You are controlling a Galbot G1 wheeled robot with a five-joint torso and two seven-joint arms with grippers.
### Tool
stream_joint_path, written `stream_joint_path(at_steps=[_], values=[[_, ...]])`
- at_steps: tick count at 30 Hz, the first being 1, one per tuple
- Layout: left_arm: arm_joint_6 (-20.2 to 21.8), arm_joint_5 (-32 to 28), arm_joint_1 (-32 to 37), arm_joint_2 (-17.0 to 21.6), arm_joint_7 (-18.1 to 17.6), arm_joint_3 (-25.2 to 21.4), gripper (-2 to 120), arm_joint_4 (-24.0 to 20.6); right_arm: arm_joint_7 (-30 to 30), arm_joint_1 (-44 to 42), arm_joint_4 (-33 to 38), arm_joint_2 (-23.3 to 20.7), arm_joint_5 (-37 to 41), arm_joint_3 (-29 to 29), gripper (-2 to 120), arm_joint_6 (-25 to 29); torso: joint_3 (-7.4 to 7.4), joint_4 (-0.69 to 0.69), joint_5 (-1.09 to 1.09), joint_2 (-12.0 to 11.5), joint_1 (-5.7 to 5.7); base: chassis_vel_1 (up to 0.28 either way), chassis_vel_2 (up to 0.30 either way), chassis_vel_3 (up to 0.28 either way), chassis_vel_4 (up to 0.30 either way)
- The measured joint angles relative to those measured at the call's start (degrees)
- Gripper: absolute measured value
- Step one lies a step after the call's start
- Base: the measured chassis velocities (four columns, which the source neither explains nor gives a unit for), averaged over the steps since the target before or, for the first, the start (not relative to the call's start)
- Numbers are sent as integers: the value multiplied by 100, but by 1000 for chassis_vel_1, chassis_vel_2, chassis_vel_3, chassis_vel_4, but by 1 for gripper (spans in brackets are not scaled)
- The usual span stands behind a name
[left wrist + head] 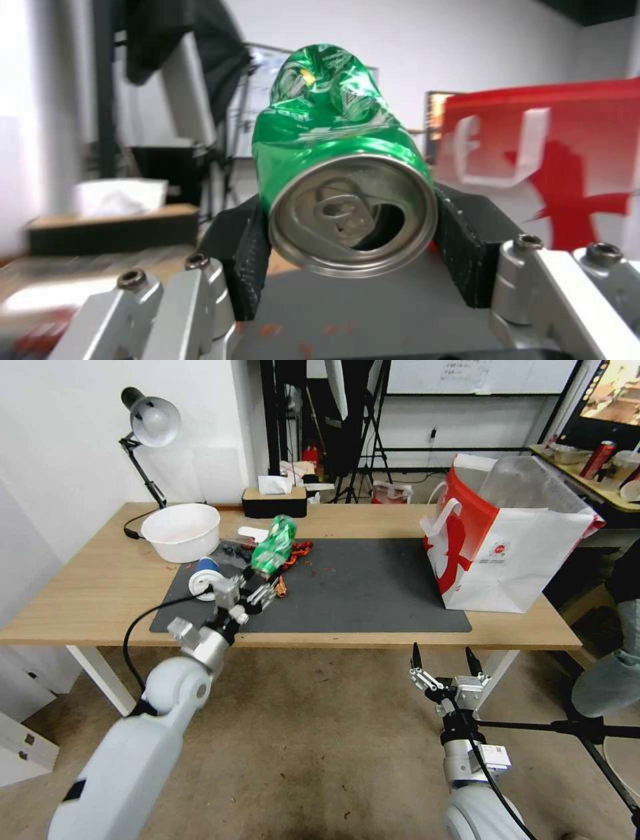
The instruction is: Pick up the trash from the table and place it into the takeout bag.
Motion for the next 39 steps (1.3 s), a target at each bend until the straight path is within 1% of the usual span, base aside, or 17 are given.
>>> stream_joint_path(at_steps=[2,3,4,5,8,9,12,17,21,24,25,29,30,33,34,38,39], values=[[-15,-269,-468,170,23,459,53,142,-1,37,-28,10,-18,2,100,6,0,0,0,0,0,0,0,0,0],[-17,-298,-541,192,25,533,53,170,-1,46,-32,10,-18,4,100,6,0,0,0,0,0,0,0,0,0],[-34,-396,-842,275,41,823,53,273,-4,79,-44,-9,-19,6,100,7,0,-1,1,1,0,0,0,0,0],[-34,-396,-842,275,41,823,53,273,-4,79,-44,-9,-19,6,100,7,0,-1,1,1,0,0,0,0,0],[-16,-680,-1524,370,29,1411,53,456,-19,151,-83,-58,-17,16,100,11,1,0,1,1,0,0,0,0,0],[-16,-680,-1524,370,29,1411,53,456,-19,151,-83,-58,-17,16,100,11,1,0,1,1,0,0,0,0,0],[62,-856,-2180,342,-5,1893,53,638,-24,195,-127,-61,-13,18,100,27,1,0,1,0,0,0,0,0,0],[98,-997,-2670,222,-29,2238,53,836,-28,203,-162,-60,-13,19,100,51,1,1,1,0,0,0,0,0,0],[116,-1130,-3096,33,-42,2531,53,1044,-28,203,-165,-89,9,52,100,53,1,0,2,0,1,0,0,0,0],[120,-1208,-3594,-289,-67,2944,53,1316,-27,210,-169,-112,48,97,100,53,1,0,2,0,0,0,0,0,0],[120,-1208,-3594,-289,-67,2944,53,1316,-27,210,-169,-112,48,97,100,53,1,0,2,0,0,0,0,0,0],[114,-1266,-4121,-655,-94,3439,53,1637,-22,202,-189,-85,68,119,100,65,1,0,3,0,0,0,0,0,0],[114,-1266,-4121,-655,-94,3439,53,1637,-22,202,-189,-85,68,119,100,65,1,0,3,0,0,0,0,0,0],[106,-1339,-4628,-992,-142,3917,53,1980,-18,185,-194,-69,98,140,100,74,1,-1,2,0,0,0,0,0,0],[106,-1339,-4628,-992,-142,3917,53,1980,-18,185,-194,-69,98,140,100,74,1,-1,2,0,0,0,0,0,0],[101,-1419,-5172,-1369,-173,4304,53,2423,-12,181,-212,-28,106,167,100,96,0,0,2,0,1,0,0,0,0],[101,-1419,-5172,-1369,-173,4304,53,2423,-12,181,-212,-28,106,167,100,96,0,0,2,0,1,0,0,0,0]])
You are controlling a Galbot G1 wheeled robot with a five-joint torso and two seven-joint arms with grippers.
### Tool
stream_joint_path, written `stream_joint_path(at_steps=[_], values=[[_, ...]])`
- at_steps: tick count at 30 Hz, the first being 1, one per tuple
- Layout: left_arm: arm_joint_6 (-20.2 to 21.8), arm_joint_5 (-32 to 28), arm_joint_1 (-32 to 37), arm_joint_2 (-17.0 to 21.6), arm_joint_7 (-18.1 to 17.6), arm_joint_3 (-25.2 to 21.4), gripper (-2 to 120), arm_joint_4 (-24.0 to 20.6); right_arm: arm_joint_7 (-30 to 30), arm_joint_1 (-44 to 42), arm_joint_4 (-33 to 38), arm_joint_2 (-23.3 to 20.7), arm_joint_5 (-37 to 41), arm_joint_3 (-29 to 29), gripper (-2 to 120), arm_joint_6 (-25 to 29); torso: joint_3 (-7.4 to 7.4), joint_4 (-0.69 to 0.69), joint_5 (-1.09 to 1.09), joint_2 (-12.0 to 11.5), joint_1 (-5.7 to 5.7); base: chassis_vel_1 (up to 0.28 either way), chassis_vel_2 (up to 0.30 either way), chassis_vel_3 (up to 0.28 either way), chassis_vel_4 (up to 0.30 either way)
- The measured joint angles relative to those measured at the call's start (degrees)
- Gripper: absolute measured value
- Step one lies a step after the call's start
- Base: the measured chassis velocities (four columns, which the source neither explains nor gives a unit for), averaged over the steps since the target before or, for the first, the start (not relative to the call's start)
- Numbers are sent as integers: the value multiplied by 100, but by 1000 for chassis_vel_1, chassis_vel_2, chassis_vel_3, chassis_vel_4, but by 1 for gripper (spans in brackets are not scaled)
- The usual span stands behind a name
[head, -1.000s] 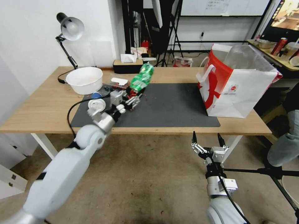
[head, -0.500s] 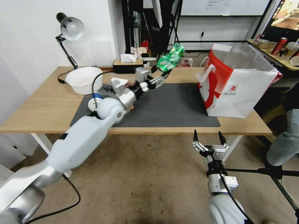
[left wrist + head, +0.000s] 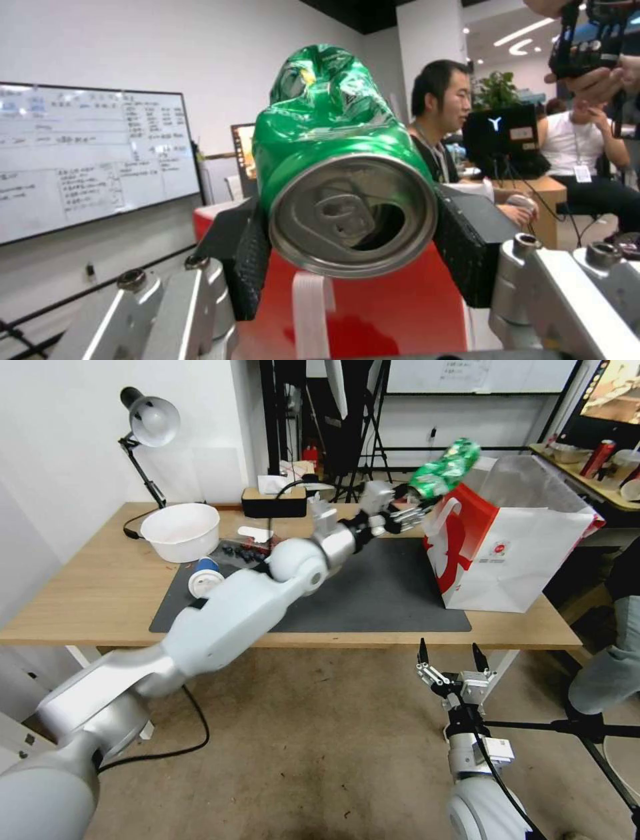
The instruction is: Pick up the trash from the table and place it into the takeout bag.
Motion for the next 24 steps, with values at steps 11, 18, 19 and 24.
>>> stream_joint_path(at_steps=[11,18,19,24], values=[[-54,-104,-708,-893,39,472,53,1017,1,21,-39,79,-2,-1,100,36,0,0,0,0,0,0,0,0,0],[-117,-106,-972,-1426,153,548,53,1604,1,11,-52,113,-5,-1,100,67,0,0,0,0,0,0,0,0,0],[-130,-104,-1027,-1536,202,561,53,1756,1,8,-56,119,-5,1,100,76,0,0,0,0,0,0,0,0,0],[-132,-98,-1129,-1759,307,593,53,2139,1,20,-72,146,-9,3,100,94,0,-3,0,0,-1,0,0,0,0]])
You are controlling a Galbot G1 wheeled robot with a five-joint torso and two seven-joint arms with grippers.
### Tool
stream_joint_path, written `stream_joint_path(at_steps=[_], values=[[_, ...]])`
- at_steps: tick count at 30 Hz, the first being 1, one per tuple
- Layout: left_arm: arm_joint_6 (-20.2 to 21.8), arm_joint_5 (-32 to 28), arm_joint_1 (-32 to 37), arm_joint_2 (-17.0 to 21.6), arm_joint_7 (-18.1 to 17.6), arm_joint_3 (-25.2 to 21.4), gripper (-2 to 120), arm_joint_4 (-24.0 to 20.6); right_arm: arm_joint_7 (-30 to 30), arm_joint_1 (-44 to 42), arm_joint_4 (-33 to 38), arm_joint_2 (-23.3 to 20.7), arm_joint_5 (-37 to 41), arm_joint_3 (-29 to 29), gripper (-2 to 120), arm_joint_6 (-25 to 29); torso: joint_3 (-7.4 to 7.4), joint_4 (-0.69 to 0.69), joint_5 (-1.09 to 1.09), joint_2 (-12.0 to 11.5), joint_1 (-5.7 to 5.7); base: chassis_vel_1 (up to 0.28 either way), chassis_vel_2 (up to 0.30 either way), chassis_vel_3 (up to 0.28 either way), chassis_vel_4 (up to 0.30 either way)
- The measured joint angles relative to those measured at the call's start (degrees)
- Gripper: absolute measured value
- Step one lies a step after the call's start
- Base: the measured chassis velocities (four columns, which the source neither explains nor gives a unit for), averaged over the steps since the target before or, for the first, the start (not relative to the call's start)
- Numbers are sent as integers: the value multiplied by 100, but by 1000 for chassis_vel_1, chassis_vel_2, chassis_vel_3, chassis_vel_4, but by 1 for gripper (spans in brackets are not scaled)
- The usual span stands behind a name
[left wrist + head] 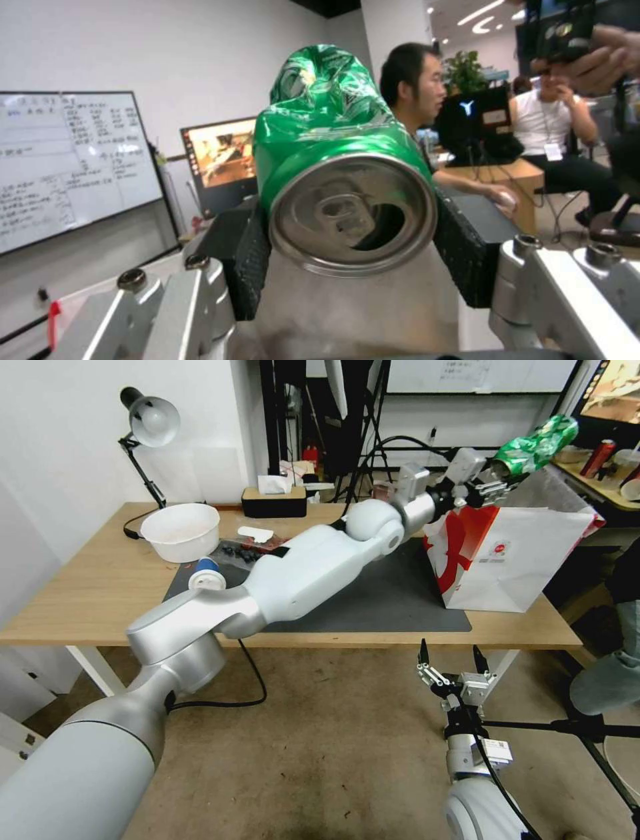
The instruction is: Pick up the trash from the table and place it into the takeout bag.
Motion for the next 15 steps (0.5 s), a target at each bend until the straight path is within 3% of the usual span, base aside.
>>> stream_joint_path(at_steps=[7,15], values=[[-11,63,-54,-10,57,-1,53,389,0,19,-16,28,-2,-6,100,14,0,5,-1,0,0,0,0,0,0],[-12,50,-51,2,83,48,83,382,-1,61,-40,33,-3,-14,100,22,-1,3,-1,0,0,0,0,0,0]])
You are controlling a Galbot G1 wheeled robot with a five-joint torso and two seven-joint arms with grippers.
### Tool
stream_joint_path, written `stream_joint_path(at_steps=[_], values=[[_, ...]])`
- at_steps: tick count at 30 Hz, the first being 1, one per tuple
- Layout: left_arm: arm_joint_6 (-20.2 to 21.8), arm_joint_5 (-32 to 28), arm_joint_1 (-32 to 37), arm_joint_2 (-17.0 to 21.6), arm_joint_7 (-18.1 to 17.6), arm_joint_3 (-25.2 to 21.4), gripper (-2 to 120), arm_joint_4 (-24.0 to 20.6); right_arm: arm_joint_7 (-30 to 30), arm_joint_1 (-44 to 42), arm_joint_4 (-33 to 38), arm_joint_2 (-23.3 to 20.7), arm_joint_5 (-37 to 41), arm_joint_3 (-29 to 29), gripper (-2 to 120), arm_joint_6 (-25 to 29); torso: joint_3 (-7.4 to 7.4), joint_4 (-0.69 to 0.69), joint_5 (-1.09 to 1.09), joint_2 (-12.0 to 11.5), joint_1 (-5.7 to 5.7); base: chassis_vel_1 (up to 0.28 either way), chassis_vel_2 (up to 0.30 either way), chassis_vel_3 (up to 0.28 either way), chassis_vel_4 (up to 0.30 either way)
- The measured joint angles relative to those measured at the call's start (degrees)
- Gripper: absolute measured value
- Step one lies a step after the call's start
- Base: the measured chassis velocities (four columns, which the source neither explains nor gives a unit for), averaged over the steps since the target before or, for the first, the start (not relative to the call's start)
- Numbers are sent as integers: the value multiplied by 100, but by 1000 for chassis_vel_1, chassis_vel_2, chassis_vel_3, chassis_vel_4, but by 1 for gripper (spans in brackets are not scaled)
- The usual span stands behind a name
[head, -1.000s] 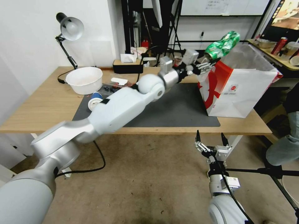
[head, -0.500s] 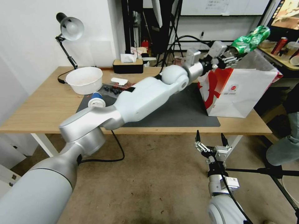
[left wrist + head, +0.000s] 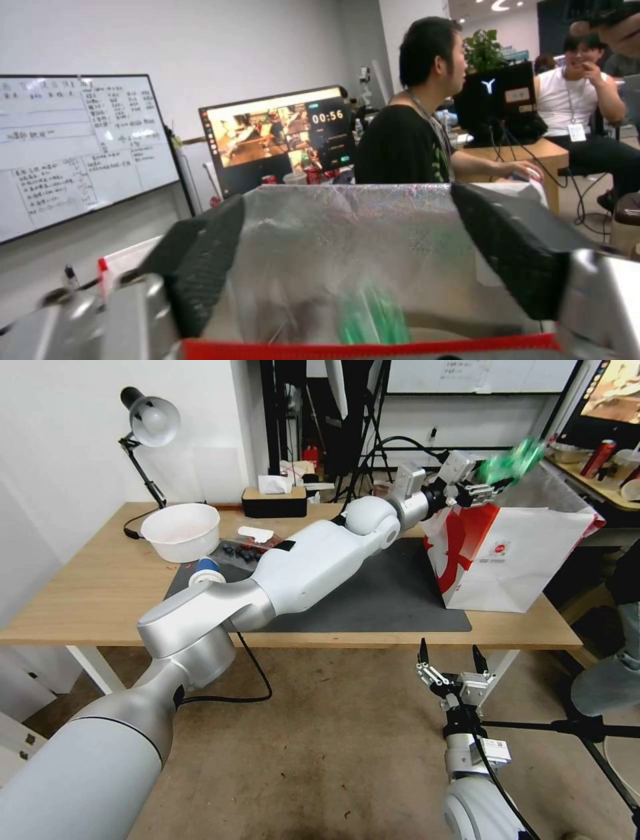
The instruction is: Pick up the trash from the table and place it into the takeout bag.
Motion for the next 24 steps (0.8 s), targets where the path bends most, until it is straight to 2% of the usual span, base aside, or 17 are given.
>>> stream_joint_path(at_steps=[2,5,8,12,15,16,18,20,22,24], values=[[0,-2,0,5,-9,5,93,-12,0,13,-1,1,0,-6,100,-1,0,0,0,0,0,0,0,0,0],[-3,-19,-11,7,-70,-3,99,-93,0,17,0,-7,0,-11,100,-10,0,0,0,0,0,0,0,0,0],[0,-69,-18,9,-200,-42,99,-238,0,20,12,-18,2,-11,100,-21,0,0,0,0,0,0,0,0,0],[20,-158,6,157,-335,-119,100,-524,0,26,34,-32,4,-14,100,-40,-1,-7,0,0,0,0,0,0,0],[84,-243,167,616,-466,-251,100,-832,1,23,48,-39,4,-14,100,-55,0,1,0,0,0,0,0,0,0],[84,-243,167,616,-466,-251,100,-832,1,23,48,-39,4,-14,100,-55,0,1,0,0,0,0,0,0,0],[105,-274,342,988,-557,-378,100,-1067,5,1,60,-34,2,-13,100,-57,0,3,-2,0,0,0,0,0,0],[120,-289,420,1129,-599,-419,100,-1165,6,-2,61,-33,-3,-13,100,-58,0,2,-3,0,0,0,0,0,0],[147,-324,643,1486,-722,-528,100,-1454,8,-5,61,-28,-22,-21,100,-66,0,2,-2,0,0,0,0,0,0],[152,-330,704,1573,-747,-561,100,-1531,8,-6,61,-25,-28,-27,100,-71,0,1,-2,0,0,0,0,0,0]])
